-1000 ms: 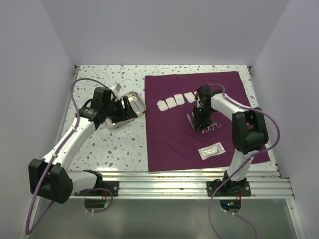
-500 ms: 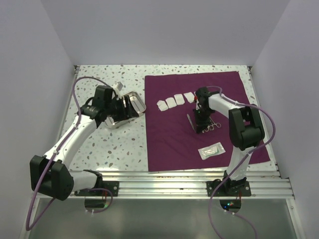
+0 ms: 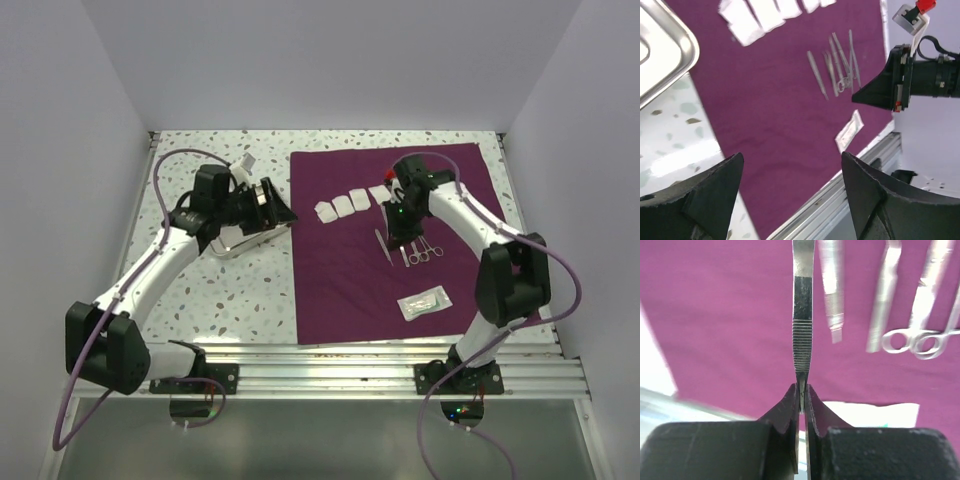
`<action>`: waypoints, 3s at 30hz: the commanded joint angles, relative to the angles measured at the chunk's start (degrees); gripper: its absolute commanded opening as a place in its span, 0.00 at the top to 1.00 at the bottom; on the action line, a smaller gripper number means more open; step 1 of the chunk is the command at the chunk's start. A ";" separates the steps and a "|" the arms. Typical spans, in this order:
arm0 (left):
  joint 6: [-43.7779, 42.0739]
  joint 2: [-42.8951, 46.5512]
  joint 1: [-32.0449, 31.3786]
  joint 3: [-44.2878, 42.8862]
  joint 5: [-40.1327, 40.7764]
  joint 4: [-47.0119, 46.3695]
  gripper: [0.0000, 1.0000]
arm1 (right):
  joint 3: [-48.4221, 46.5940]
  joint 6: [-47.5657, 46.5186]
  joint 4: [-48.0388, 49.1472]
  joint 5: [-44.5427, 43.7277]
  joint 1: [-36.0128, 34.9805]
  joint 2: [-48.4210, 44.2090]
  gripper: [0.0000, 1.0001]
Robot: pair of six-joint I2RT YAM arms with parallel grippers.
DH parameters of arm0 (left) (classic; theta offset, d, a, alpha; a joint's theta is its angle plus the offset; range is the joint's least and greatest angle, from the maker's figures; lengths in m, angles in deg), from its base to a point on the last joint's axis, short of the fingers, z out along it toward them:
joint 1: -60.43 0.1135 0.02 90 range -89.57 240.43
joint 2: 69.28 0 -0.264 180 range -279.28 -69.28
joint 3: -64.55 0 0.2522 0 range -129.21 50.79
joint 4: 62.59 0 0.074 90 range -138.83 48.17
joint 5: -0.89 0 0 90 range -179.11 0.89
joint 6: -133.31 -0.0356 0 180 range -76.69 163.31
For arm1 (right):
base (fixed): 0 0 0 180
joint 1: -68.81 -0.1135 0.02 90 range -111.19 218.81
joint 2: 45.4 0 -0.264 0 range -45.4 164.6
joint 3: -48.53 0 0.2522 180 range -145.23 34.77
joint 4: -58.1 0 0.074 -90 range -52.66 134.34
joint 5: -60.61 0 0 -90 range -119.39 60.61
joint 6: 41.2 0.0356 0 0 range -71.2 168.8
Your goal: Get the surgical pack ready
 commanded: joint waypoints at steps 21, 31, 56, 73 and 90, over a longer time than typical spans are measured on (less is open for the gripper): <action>16.91 -14.38 -14.49 -4.24 -0.46 -20.92 0.36 | 5.70 14.07 15.60 17.24 -17.35 -17.43 1.00; 8.86 -16.75 -13.71 -8.01 1.11 -9.29 1.00 | 2.55 13.81 8.34 11.36 -17.80 -14.45 0.72; -28.69 -30.99 -0.33 -30.78 47.76 20.05 1.00 | -5.55 3.61 -6.98 -7.37 -10.59 1.11 0.33; -38.36 -40.57 -6.14 -30.78 53.06 16.53 1.00 | -12.39 0.09 -5.31 -9.65 -5.67 11.65 0.64; -37.76 -41.45 -7.02 -29.29 52.80 12.48 0.64 | -16.18 0.27 -7.24 -15.19 -1.28 15.88 0.57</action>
